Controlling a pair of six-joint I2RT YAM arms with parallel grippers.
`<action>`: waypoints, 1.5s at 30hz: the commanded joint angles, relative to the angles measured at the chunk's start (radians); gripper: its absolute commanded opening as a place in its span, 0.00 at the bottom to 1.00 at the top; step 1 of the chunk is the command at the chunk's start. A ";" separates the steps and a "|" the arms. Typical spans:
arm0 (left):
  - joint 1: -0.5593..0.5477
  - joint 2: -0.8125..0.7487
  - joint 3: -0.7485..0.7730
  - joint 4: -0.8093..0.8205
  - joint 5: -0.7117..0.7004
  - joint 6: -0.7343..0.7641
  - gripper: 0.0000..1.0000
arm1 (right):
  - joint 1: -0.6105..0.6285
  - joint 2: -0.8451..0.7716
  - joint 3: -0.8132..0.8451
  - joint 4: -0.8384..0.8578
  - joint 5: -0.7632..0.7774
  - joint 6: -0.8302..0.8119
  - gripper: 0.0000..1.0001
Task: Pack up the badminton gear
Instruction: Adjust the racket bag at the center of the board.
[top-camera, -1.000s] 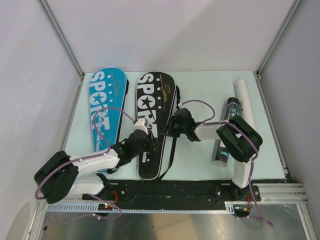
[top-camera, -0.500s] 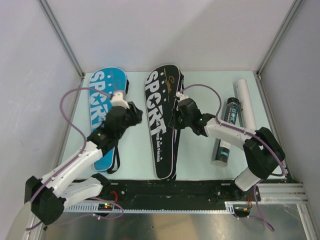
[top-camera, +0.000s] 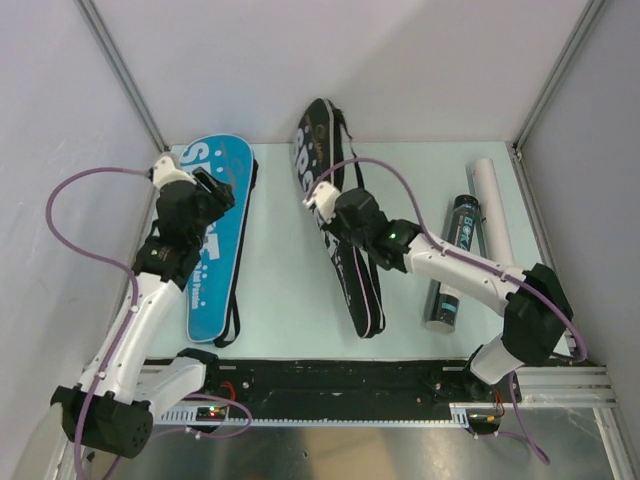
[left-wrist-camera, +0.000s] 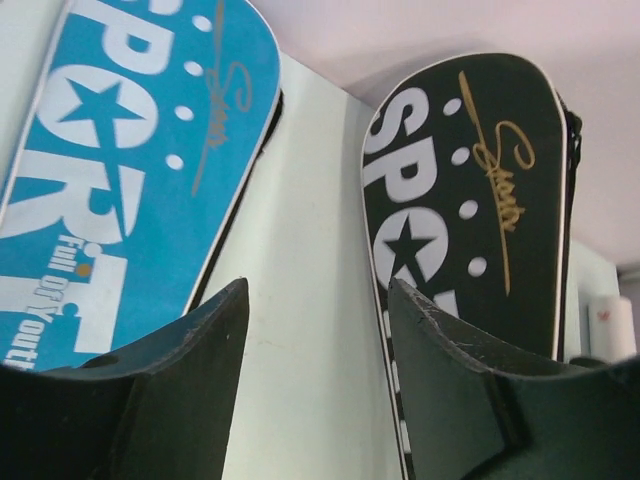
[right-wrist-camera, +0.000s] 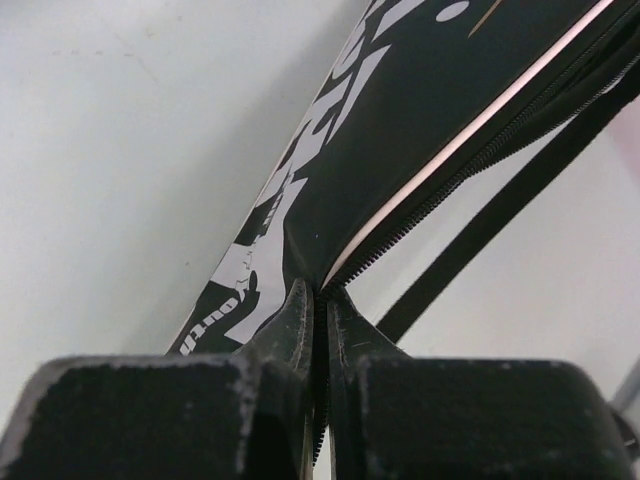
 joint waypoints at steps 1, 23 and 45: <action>0.098 0.034 0.067 -0.029 0.029 -0.064 0.63 | 0.087 0.019 0.056 0.201 0.107 -0.364 0.00; 0.348 0.329 0.251 -0.027 0.207 -0.049 0.69 | 0.341 0.060 -0.304 0.474 0.248 -0.418 0.00; 0.389 0.667 0.380 0.005 0.450 -0.057 0.62 | 0.318 0.001 -0.396 0.579 0.170 -0.402 0.00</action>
